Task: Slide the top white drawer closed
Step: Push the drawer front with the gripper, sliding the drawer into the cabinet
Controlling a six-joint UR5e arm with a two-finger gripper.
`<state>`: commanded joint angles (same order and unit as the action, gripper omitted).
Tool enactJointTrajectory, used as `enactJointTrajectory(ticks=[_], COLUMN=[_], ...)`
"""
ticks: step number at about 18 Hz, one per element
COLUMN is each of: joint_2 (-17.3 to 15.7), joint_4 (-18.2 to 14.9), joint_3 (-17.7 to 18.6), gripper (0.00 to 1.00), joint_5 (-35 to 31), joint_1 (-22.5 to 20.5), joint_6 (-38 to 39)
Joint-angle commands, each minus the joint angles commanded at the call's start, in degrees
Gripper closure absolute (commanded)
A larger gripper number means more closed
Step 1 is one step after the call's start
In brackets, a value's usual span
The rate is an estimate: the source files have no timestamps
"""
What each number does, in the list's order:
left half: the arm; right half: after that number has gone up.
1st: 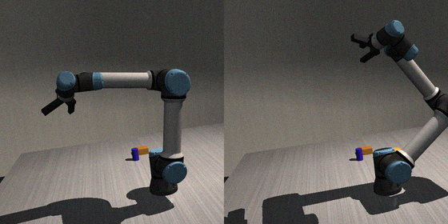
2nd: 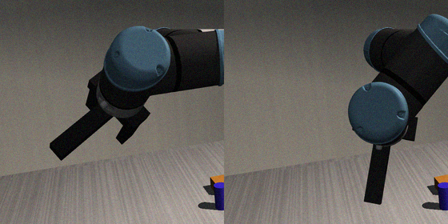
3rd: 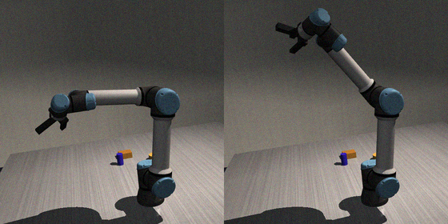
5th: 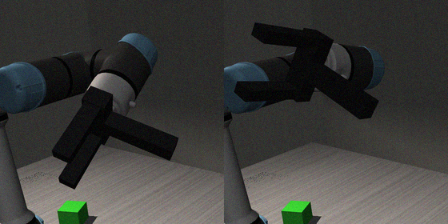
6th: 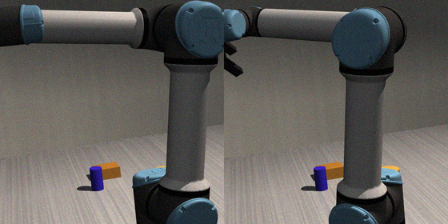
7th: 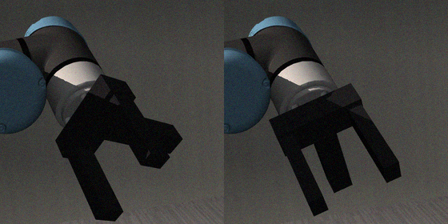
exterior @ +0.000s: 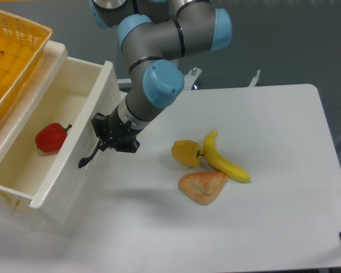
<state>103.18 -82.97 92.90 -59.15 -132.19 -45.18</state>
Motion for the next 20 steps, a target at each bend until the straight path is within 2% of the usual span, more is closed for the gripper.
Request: enactJointTrajectory(ticks=[20], joint_2=[0.00], joint_4=[-0.35], joint_3=[1.05], gripper=[1.00], joint_5=[0.00], joint_1=[4.83], joint_6=[1.58])
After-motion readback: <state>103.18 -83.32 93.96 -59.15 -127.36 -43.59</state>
